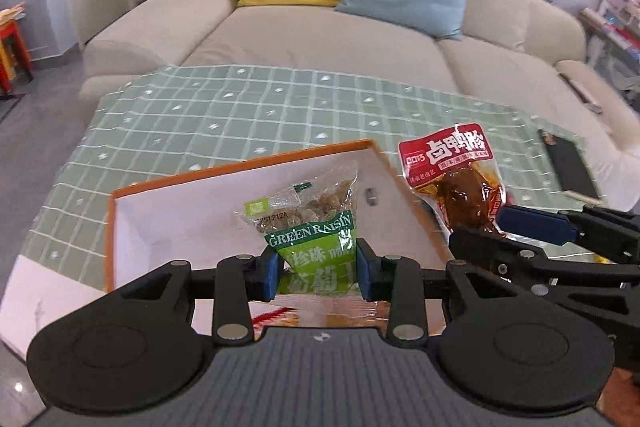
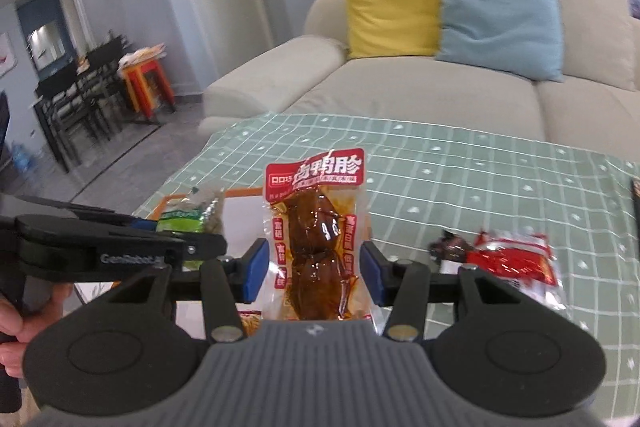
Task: Organize snacks
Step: 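Carry both packs over the box and release them inside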
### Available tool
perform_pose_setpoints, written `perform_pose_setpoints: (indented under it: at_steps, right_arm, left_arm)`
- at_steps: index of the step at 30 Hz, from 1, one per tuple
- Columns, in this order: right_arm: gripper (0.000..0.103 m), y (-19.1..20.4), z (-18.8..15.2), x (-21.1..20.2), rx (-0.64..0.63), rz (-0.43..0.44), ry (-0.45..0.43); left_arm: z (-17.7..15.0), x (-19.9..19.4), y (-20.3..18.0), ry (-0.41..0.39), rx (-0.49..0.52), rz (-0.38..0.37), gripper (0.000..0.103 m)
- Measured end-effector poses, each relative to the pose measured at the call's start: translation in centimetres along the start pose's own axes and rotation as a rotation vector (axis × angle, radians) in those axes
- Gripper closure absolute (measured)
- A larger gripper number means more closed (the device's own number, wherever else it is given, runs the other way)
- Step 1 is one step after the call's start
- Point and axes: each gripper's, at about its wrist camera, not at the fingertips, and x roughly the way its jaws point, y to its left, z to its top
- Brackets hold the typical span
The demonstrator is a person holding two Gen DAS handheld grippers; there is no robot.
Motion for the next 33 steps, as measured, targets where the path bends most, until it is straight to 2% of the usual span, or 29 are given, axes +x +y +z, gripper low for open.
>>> perform_pose_setpoints:
  at_steps: [2,13,14,24,33]
  right_arm:
    - [0.055,0.5,0.1,1.3,-0.016,0.004,0.029]
    - [0.056,2.1,-0.8,9.2,-0.17,-0.036,0.199]
    - [0.085,2.2,-0.8,9.8,-0.189,-0.053,0.211]
    - [0.088,2.3,-1.2,13.0,-0.231,-0.088,0.285]
    - [0.086,1.8,-1.9,12.8,-0.222,-0.102,0.279]
  left_arm:
    - [-0.1,0.8,0.5,0.024,0.016,0.032,0.062]
    - [-1.3,7.1,2.9,0.21,-0.015,0.057,0.062]
    - [-1.3,7.5,3.0,0.221,-0.015,0.059,0.062]
    - [-2.1,10.9,3.5,0.314,-0.017,0.037,0.062]
    - [-2.1,12.3,3.3,0.339,-0.018,0.029,0.062]
